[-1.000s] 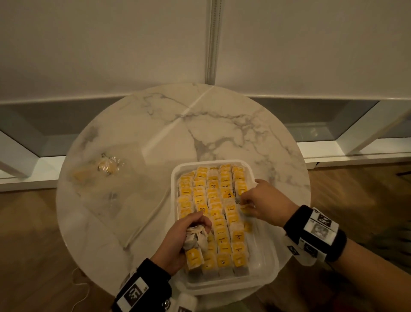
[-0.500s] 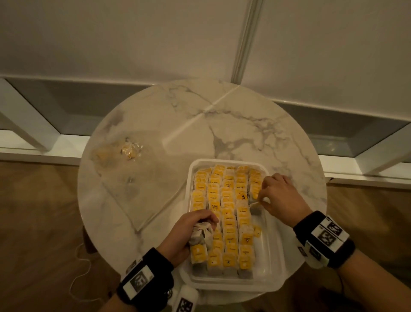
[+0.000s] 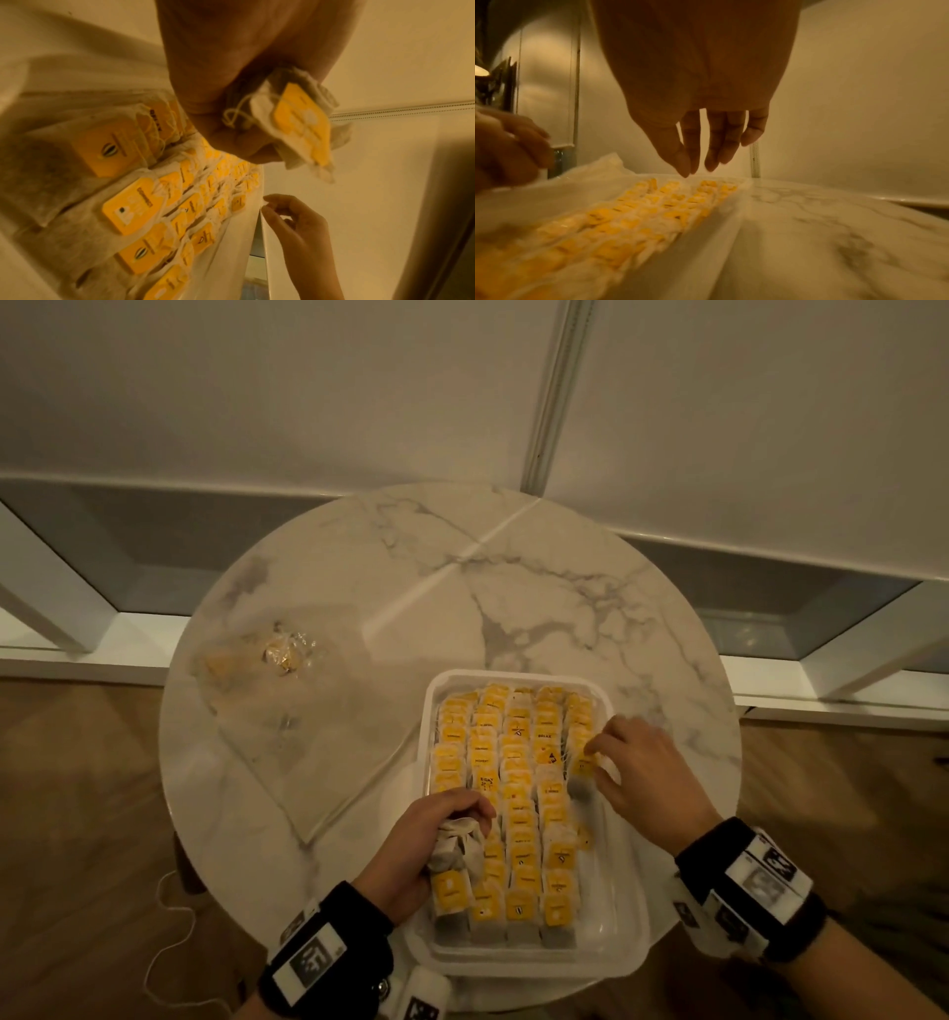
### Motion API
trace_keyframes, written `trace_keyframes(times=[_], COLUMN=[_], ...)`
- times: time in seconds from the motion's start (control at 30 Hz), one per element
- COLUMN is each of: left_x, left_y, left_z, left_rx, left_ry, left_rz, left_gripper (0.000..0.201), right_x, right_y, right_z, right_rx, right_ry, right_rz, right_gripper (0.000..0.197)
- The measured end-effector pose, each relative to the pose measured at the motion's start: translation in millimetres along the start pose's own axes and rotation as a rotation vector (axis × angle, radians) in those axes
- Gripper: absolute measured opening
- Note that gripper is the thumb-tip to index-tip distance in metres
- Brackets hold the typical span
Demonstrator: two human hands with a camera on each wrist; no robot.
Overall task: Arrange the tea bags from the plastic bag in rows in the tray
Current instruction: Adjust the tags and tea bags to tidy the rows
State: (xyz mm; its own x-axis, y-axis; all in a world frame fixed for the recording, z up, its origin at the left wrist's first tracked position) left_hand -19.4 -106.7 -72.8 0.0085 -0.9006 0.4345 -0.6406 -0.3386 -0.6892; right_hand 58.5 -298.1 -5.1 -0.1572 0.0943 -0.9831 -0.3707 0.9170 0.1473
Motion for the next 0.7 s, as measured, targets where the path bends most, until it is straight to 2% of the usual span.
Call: trace_keyframes(times=[0.03, 0.1, 0.17, 0.37, 0.43, 0.53, 0.63, 0.7], left_x=[0, 0, 0, 0, 1, 0, -1, -1], left_y=[0, 0, -1, -4, -4, -5, -6, -6], left_z=[0, 0, 1, 1, 1, 2, 1, 1], left_rx=[-0.001, 0.005, 0.013, 0.032, 0.036, 0.043, 0.049, 0.038], left_ry=[-0.002, -0.004, -0.005, -0.022, -0.023, -0.027, -0.035, -0.045], left_rz=[-0.006, -0.019, -0.01, 0.051, 0.065, 0.093, 0.114, 0.097], left_gripper=[0.036, 0.038, 0.038, 0.036, 0.036, 0.035, 0.036, 0.039], right_x=[9, 36, 56, 61, 59, 56, 54, 48], right_y=[8, 22, 26, 16, 17, 19, 19, 23], right_z=[-6, -16, -18, 4, 8, 13, 17, 13], right_rx=[-0.038, -0.102, -0.102, 0.04, 0.056, 0.077, 0.11, 0.1], right_ry=[0.085, 0.295, 0.404, 0.435, 0.46, 0.491, 0.498, 0.493], right_rz=[0.031, 0.069, 0.07, 0.042, 0.053, 0.085, 0.121, 0.123], right_gripper=[0.01, 0.016, 0.023, 0.024, 0.025, 0.017, 0.027, 0.02])
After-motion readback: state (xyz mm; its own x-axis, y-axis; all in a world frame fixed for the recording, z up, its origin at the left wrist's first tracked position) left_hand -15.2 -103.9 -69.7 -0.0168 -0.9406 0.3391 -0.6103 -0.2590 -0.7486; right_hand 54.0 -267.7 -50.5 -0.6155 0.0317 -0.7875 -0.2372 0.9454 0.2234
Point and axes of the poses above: each hand's wrist, its own z-axis towards the middle knuckle, its own x-axis out of the palm, y = z × x, the point moved 9 cm from there along z, towards the middle knuckle, and after that the axes turned 2 degrees about y, right-handed, at the moved point
